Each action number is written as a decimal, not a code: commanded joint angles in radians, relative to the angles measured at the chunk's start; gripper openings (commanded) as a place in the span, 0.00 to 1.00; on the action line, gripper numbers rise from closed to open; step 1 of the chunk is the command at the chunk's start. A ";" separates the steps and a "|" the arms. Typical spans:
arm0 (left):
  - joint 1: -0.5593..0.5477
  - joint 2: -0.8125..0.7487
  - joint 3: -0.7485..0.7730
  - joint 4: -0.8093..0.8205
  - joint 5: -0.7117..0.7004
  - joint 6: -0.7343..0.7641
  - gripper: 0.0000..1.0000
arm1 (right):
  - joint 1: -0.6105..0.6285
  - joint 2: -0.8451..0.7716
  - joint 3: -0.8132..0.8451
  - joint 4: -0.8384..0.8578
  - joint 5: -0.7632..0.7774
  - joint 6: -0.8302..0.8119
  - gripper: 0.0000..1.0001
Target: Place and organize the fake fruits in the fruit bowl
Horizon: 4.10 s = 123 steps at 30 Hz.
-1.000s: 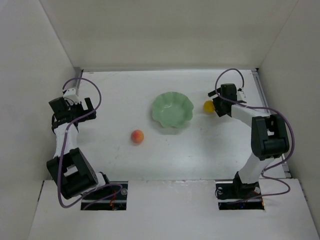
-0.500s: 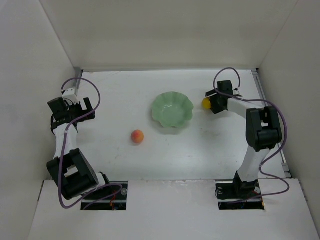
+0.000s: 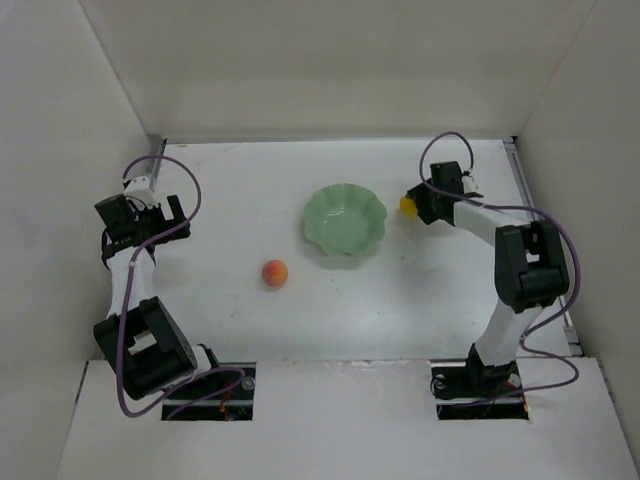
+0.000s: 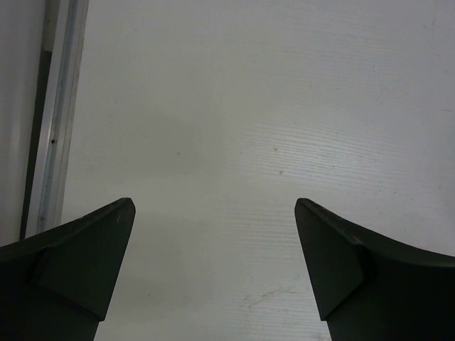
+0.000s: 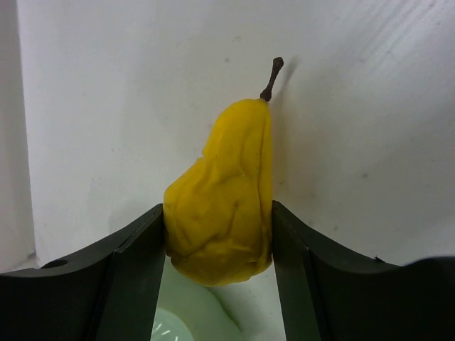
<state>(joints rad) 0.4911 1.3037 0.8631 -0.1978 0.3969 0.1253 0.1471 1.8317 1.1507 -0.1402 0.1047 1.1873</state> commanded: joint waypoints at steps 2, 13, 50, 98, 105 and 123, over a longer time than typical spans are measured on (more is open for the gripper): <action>-0.001 -0.014 -0.003 0.037 0.019 0.014 1.00 | 0.154 -0.159 0.099 0.051 0.165 -0.224 0.00; -0.116 0.000 0.008 -0.038 -0.058 0.198 1.00 | 0.463 -0.082 0.184 0.058 0.135 -0.561 0.19; -0.975 0.381 0.154 -0.425 -0.288 0.339 0.98 | 0.438 -0.413 -0.005 0.045 0.179 -0.680 1.00; -1.131 0.405 0.582 -0.226 -0.251 0.300 0.31 | 0.110 -0.721 -0.227 0.045 0.220 -0.588 1.00; -1.182 0.635 0.775 -0.078 -0.225 0.206 0.42 | -0.019 -0.891 -0.292 -0.028 0.213 -0.601 1.00; -0.991 0.363 0.685 -0.190 -0.437 0.139 1.00 | -0.039 -0.888 -0.307 -0.018 0.179 -0.641 1.00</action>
<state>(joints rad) -0.6205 1.7897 1.5913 -0.3702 0.0742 0.3088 0.1116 0.9371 0.8356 -0.2039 0.3069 0.5632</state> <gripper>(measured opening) 0.997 0.998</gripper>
